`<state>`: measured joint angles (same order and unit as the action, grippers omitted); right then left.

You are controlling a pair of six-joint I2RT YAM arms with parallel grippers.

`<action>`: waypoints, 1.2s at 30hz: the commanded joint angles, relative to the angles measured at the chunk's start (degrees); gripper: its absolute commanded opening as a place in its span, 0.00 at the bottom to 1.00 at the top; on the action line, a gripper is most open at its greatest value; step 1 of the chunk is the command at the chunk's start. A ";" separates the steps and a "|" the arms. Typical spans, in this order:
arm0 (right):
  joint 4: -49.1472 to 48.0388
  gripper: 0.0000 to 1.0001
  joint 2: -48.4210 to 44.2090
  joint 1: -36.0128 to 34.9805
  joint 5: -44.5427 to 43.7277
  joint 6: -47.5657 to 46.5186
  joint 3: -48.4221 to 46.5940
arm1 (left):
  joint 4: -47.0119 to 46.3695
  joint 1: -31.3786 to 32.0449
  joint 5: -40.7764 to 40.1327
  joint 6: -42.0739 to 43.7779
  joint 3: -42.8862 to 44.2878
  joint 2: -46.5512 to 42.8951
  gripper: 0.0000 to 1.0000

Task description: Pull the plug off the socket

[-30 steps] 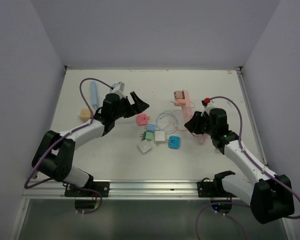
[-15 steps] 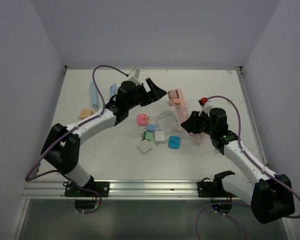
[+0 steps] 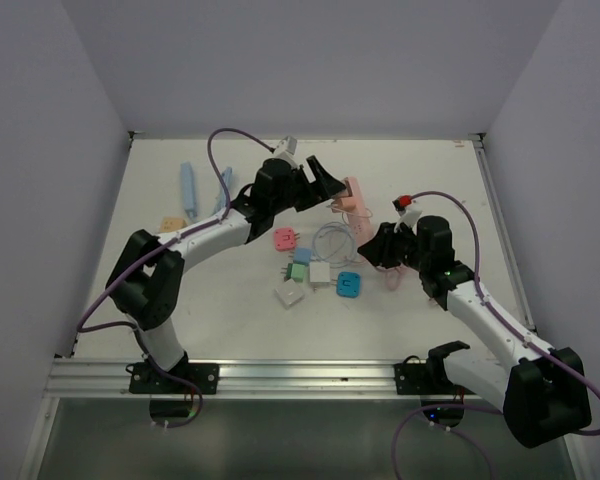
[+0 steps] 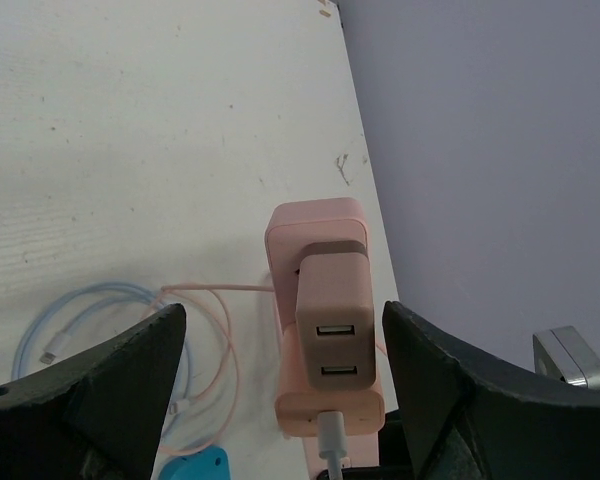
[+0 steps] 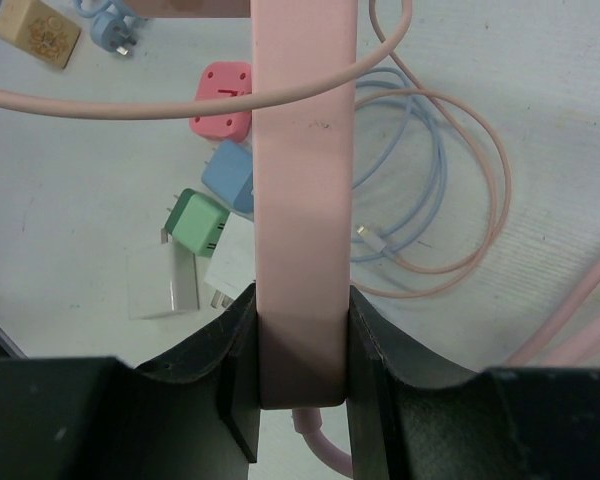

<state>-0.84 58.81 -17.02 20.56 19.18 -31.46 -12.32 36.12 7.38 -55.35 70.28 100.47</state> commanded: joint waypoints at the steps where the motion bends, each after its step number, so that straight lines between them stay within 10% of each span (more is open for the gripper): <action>1: -6.72 0.00 -1.50 -0.47 2.03 -1.25 -0.70 | -0.87 0.62 0.45 -0.28 3.19 0.61 0.82; 15: -7.68 0.00 -0.97 -1.53 1.86 -1.34 -0.35 | -4.11 1.23 0.62 -2.57 1.09 0.52 0.31; 21: -8.39 0.29 -0.71 -1.53 1.68 -0.81 -0.26 | -5.00 2.03 1.32 -2.57 -0.14 0.61 0.06; 36: -11.02 0.52 3.33 -1.62 -2.62 1.39 -1.67 | -8.34 5.98 0.89 -4.59 -2.34 -0.88 0.00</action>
<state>-6.22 61.54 -18.33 19.59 19.73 -31.00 -15.35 40.88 7.46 -58.00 67.68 100.95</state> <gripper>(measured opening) 0.520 0.354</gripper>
